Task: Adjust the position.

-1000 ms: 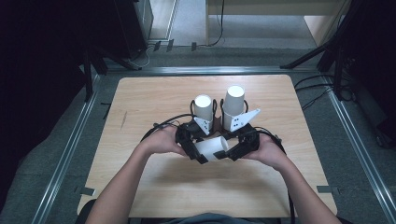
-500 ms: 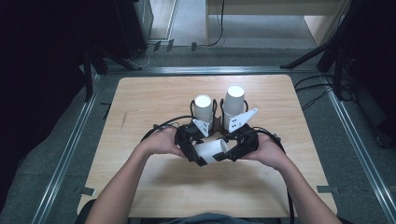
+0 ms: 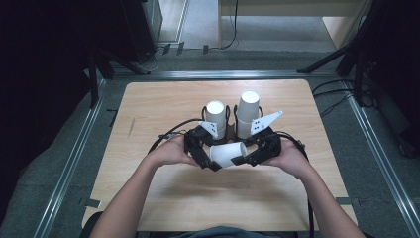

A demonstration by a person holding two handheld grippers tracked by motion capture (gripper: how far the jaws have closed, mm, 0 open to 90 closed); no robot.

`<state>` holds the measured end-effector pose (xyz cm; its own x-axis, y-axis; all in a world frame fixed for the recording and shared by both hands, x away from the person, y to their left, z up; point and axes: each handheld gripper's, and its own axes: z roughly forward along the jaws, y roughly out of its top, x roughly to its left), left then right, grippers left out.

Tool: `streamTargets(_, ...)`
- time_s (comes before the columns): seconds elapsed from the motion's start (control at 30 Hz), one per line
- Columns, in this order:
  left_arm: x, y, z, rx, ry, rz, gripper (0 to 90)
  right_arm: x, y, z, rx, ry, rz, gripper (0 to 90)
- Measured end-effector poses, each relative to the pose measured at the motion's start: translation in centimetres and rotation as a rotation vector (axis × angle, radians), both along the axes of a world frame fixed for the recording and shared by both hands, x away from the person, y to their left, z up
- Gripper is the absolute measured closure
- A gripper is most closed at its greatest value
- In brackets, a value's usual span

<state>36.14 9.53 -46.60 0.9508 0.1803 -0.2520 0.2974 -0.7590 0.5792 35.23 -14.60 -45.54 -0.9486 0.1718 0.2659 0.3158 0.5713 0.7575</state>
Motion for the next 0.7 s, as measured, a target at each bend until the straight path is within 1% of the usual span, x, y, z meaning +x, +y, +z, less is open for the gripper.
streamTargets(0.03,0.0,0.2,0.1,-0.012,-0.003,0.014,6.9,0.1,-0.3,0.1,0.003,0.004,-0.013,34.6)
streamTargets(0.07,0.0,0.2,0.1,-0.012,-0.003,0.014,6.9,0.1,-0.3,0.1,0.003,0.004,-0.013,34.6)
streamTargets(0.13,0.0,0.4,0.2,-0.036,0.001,0.031,6.9,0.1,-0.5,0.2,0.012,0.006,-0.021,34.5)
streamTargets(0.17,0.0,0.5,0.2,-0.045,-0.001,0.038,6.9,0.2,-0.7,0.4,0.025,0.011,-0.030,34.5)
streamTargets(0.3,-0.2,0.7,0.3,-0.083,-0.006,0.061,6.9,0.2,-1.0,0.6,0.037,0.006,-0.039,34.5)
streamTargets(0.4,-0.3,0.7,0.2,-0.111,-0.027,0.086,6.9,0.2,-1.2,0.7,0.042,0.011,-0.043,34.5)
streamTargets(0.43,-0.3,0.7,0.2,-0.124,-0.020,0.092,6.9,0.2,-1.2,0.8,0.045,0.012,-0.044,34.5)
streamTargets(0.5,-0.3,0.8,0.1,-0.146,-0.016,0.099,7.0,0.2,-1.3,0.9,0.053,0.011,-0.046,34.4)
streamTargets(0.57,-0.3,0.8,0.0,-0.164,-0.024,0.105,7.0,0.2,-1.4,0.9,0.057,0.009,-0.047,34.4)
streamTargets(0.6,-0.4,0.8,0.0,-0.175,-0.022,0.107,7.0,0.2,-1.4,0.9,0.061,0.011,-0.047,34.4)
streamTargets(0.7,-0.5,0.5,-0.2,-0.185,-0.025,0.111,7.0,0.2,-1.4,1.0,0.067,0.013,-0.047,34.4)
